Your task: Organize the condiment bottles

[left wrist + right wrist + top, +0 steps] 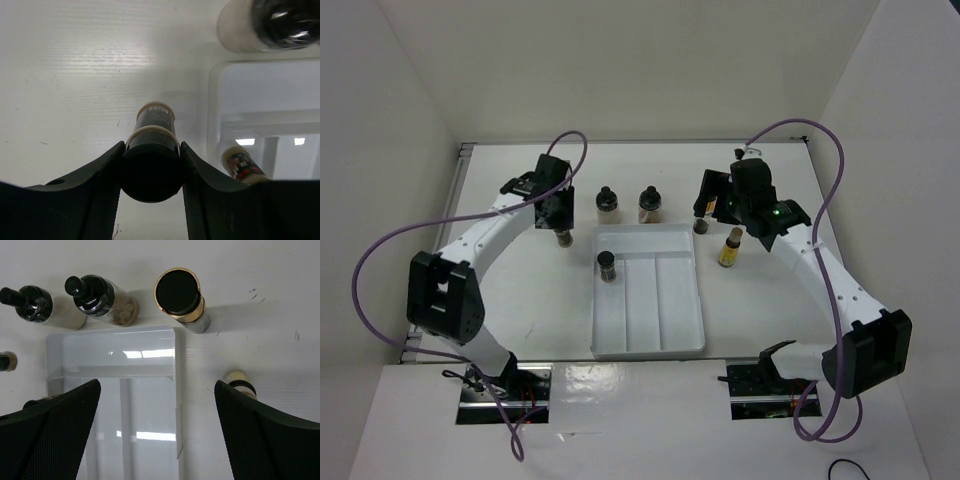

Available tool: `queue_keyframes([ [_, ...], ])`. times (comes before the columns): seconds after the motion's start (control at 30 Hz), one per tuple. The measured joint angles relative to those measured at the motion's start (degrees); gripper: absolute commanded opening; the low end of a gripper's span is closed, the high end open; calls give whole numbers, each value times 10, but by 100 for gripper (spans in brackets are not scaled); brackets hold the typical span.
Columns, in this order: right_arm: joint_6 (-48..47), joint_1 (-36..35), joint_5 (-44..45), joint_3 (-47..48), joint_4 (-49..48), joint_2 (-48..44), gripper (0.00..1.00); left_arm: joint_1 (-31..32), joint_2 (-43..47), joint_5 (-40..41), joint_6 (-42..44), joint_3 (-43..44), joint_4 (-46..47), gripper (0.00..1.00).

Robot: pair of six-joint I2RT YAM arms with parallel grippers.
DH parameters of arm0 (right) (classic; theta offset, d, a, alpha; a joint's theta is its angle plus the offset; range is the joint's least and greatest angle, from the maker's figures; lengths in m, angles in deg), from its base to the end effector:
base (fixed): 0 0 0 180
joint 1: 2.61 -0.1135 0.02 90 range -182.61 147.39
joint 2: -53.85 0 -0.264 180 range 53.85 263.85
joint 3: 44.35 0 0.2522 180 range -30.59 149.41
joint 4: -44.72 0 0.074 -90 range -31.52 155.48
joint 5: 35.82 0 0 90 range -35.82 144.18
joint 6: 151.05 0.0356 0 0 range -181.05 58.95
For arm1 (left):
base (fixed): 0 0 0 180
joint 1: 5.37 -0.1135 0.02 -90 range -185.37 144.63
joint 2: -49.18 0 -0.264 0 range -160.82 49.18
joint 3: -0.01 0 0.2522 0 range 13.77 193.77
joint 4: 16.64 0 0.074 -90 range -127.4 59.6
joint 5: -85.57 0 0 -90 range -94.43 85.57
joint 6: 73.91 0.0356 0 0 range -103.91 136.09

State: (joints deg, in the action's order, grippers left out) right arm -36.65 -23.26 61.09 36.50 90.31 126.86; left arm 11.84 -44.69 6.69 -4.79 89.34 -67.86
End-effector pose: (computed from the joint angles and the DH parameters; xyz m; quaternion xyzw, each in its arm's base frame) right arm 0.2627 0.0944 0.3334 0.0558 0.8949 0.1184 0.4267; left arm 0.3369 -0.0972 0.2669 -0.0590 0.9498 -0.0081 0.3072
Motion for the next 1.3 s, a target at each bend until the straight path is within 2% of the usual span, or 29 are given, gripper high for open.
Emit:
queue_keyframes([
  [0.27,3,-2,-1,7,1,-15,99,47,116,-31,20,90,-91,0],
  [0.63,3,-4,-1,39,3,-8,99,170,165,-101,13,48,-177,0],
  [0.9,3,-8,-1,41,2,12,99,251,203,-98,-41,-25,-170,0],
  [1.07,2,-28,1,60,0,53,99,274,221,-85,-90,-87,-120,1],
  [1.3,2,-46,7,67,-1,68,99,291,169,-49,-127,-109,-77,1],
])
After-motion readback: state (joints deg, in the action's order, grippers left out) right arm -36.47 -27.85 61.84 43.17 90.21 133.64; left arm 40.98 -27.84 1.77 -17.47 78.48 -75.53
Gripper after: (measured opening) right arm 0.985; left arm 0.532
